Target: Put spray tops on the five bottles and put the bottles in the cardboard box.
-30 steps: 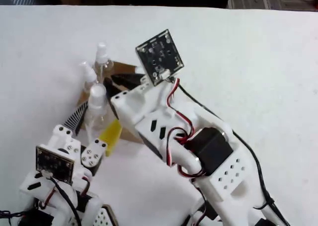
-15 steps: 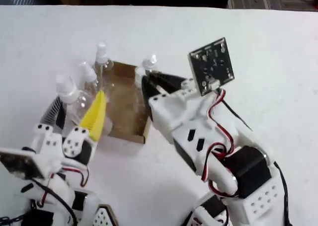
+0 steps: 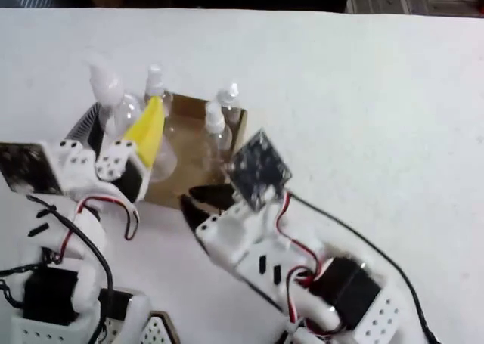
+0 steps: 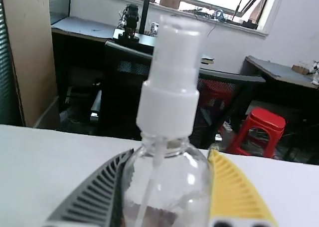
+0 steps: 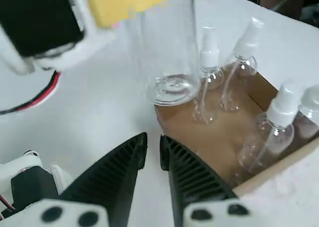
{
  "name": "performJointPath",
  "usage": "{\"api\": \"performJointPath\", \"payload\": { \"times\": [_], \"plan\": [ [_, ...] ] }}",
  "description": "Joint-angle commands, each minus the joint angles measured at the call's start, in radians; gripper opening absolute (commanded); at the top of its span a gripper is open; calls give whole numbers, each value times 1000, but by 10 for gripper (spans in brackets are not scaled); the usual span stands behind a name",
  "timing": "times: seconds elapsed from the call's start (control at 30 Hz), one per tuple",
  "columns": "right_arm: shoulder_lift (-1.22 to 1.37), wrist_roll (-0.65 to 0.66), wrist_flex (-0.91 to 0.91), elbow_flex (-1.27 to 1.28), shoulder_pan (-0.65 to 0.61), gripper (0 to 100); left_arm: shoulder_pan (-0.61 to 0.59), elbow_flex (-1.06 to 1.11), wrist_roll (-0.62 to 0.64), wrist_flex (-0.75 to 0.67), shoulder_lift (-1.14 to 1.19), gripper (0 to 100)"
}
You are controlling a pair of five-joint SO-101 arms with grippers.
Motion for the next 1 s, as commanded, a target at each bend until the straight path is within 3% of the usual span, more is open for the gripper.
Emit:
{"api": "performJointPath", "payload": {
  "times": [0.0, 0.27, 0.73, 0.97],
  "plan": [
    [-77, 14, -208, 138, -45, 16, -2, -100, 97, 37, 68, 23],
    [-116, 14, -449, 290, -68, 16, 104, -66, 48, 44, 65, 22],
    [-114, 75, -460, 304, -62, 16, 147, -51, 29, 221, -131, 21],
    [-114, 75, -458, 304, -62, 16, 147, -55, -104, 319, -180, 20]
  ]
}}
